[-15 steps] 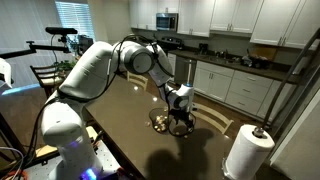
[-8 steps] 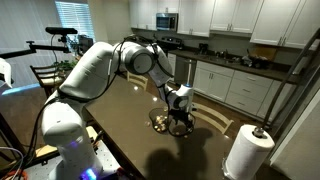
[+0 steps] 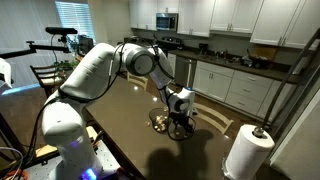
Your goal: Put the plastic wrapper in the basket then put 3 the yellow objects in the basket, then put a plastic wrapper in the basket
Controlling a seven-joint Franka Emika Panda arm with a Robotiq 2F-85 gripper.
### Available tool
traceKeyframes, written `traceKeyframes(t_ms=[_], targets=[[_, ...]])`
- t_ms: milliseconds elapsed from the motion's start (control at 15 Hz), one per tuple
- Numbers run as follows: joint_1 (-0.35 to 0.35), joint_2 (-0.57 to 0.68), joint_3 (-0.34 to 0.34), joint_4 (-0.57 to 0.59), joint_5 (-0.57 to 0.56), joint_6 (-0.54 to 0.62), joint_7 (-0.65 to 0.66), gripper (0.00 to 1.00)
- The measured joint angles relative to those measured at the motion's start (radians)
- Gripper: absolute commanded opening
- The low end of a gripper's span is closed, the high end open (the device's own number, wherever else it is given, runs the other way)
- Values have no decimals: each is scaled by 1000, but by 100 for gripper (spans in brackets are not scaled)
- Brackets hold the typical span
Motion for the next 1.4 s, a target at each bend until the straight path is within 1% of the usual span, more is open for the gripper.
traceKeyframes(t_ms=[467,933,1333,1400], targets=[[0,29,-2,29,-3,-9,-2,100],[0,69,-10,68,-8,25,-2,100],[-4,77,-6,72,-5,22,-2,100],[-5,78,-6,73,-5,22,-2,75]])
